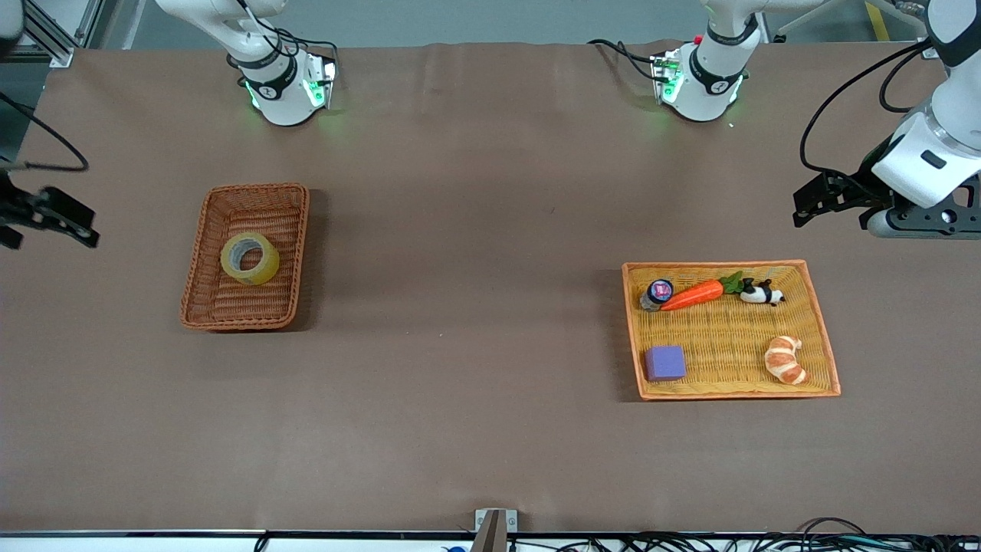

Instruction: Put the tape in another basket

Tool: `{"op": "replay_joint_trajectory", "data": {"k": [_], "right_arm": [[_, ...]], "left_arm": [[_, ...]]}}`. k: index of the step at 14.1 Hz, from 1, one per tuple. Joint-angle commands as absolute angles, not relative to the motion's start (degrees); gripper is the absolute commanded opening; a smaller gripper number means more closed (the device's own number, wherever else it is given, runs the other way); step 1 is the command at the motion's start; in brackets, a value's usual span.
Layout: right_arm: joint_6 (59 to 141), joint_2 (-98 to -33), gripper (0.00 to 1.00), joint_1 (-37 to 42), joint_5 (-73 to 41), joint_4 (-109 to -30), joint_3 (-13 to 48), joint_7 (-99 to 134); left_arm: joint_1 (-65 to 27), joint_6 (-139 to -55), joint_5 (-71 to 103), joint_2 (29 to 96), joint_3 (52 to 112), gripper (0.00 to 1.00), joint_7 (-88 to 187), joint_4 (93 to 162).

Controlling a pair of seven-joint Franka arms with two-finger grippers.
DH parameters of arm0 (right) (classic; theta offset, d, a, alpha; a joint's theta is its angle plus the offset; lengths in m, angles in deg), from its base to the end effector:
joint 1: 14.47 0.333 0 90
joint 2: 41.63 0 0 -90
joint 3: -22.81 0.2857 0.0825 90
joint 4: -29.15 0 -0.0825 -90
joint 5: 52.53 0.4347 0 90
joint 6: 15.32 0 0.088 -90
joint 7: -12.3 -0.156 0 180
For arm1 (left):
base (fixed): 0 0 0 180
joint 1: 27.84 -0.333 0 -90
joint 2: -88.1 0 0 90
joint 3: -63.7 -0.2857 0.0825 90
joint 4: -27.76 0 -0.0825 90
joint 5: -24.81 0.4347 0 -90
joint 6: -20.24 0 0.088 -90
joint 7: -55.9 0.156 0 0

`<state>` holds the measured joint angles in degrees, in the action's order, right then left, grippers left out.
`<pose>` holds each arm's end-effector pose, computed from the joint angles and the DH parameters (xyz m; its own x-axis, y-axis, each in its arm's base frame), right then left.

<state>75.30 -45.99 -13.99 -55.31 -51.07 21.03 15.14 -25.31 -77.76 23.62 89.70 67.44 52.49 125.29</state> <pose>0.6325 -0.0212 0.5891 0.9943 0.0278 0.1026 0.0221 -0.9982 0.0558 0.6050 -0.0697 0.5053 0.9983 -0.0470 0.0349 -0.0477 -0.9986 0.0209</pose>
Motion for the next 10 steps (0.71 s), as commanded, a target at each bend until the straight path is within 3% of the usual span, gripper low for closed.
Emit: {"op": "replay_joint_trajectory", "data": {"k": [1,4,10], "right_arm": [[73.11,-41.20,1.00,-14.64,-55.35,-53.29,21.41,14.15],[72.22,-41.28,1.00,-14.91,-53.42,-57.23,21.41,14.32],[70.20,-41.54,1.00,-14.91,-53.06,-56.98,21.23,14.23]], "left_arm": [[-25.38,-76.88,24.81,89.15,67.83,1.00,51.68,123.83],[-25.29,-76.88,24.81,88.97,67.83,1.00,51.68,123.83],[-25.03,-76.97,24.90,88.80,67.92,1.00,51.59,123.83]]}}
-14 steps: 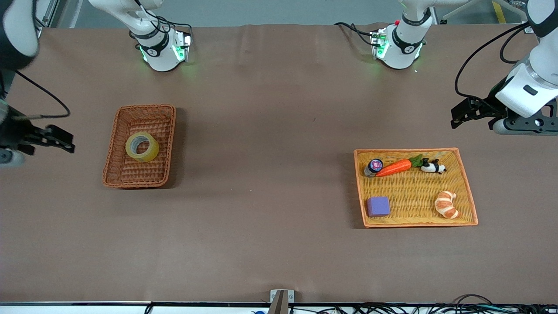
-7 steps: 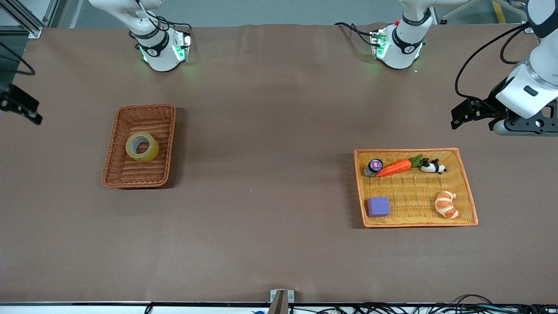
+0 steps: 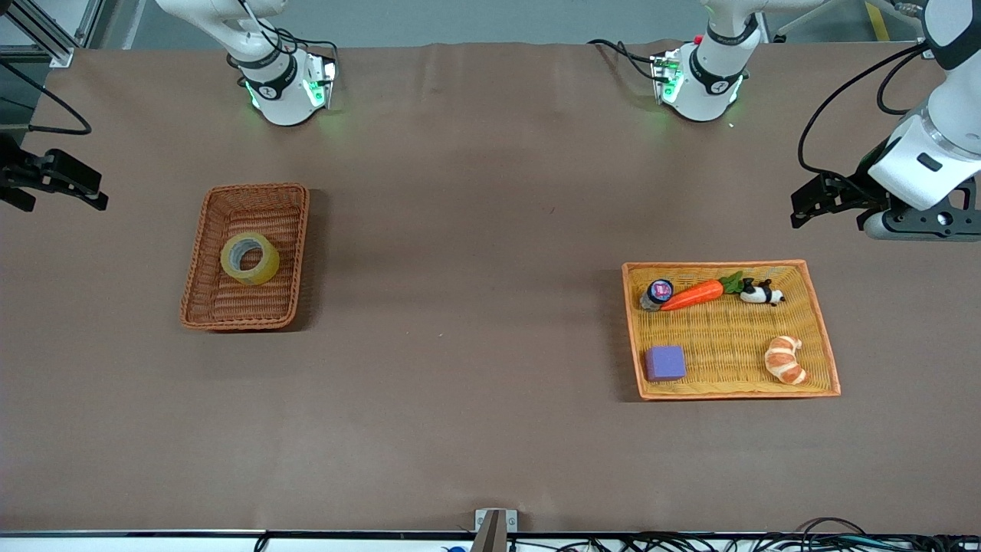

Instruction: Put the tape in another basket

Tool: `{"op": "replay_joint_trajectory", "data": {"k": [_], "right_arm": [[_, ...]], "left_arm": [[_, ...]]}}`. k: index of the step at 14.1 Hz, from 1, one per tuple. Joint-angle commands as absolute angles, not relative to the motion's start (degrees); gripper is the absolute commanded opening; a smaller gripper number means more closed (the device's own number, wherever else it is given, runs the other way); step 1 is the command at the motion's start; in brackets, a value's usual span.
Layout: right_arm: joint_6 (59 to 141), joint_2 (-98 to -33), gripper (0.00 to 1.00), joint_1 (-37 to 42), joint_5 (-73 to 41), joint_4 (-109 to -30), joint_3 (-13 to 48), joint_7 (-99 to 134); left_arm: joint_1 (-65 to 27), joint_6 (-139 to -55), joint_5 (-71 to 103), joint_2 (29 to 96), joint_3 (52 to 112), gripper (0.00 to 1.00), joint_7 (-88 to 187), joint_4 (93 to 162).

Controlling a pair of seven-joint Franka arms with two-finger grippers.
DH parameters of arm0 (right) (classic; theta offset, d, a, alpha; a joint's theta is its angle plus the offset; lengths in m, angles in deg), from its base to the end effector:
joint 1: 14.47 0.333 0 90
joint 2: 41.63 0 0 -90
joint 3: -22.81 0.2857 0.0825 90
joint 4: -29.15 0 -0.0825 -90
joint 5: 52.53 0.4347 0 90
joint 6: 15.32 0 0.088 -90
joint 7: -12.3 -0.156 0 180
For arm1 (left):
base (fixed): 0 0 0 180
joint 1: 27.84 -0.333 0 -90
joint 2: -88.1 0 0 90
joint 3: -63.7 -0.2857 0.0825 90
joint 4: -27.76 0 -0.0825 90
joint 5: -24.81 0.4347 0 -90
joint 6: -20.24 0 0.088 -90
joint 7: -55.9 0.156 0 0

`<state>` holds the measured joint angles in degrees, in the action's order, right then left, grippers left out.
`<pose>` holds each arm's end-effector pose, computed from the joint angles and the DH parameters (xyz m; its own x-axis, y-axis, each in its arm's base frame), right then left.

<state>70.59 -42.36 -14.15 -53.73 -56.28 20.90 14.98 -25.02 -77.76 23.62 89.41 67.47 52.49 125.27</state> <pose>0.6013 -0.0200 0.5727 0.9998 0.0175 -0.0053 0.0176 -0.9996 0.0211 0.6055 -0.0732 0.5024 0.9982 -0.0526 0.0301 -0.0532 -0.9984 0.0210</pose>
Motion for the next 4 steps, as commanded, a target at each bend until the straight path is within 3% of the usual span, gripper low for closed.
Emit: {"op": "replay_joint_trajectory", "data": {"k": [1,4], "right_arm": [[70.28,-41.54,1.00,-14.65,-53.06,-56.98,21.32,14.15],[70.72,-41.54,1.00,-14.64,-53.06,-56.89,21.32,14.15]], "left_arm": [[-25.03,-76.97,24.90,88.80,67.92,1.00,51.68,123.83],[-25.03,-77.15,24.90,88.80,67.92,1.00,51.59,123.83]]}}
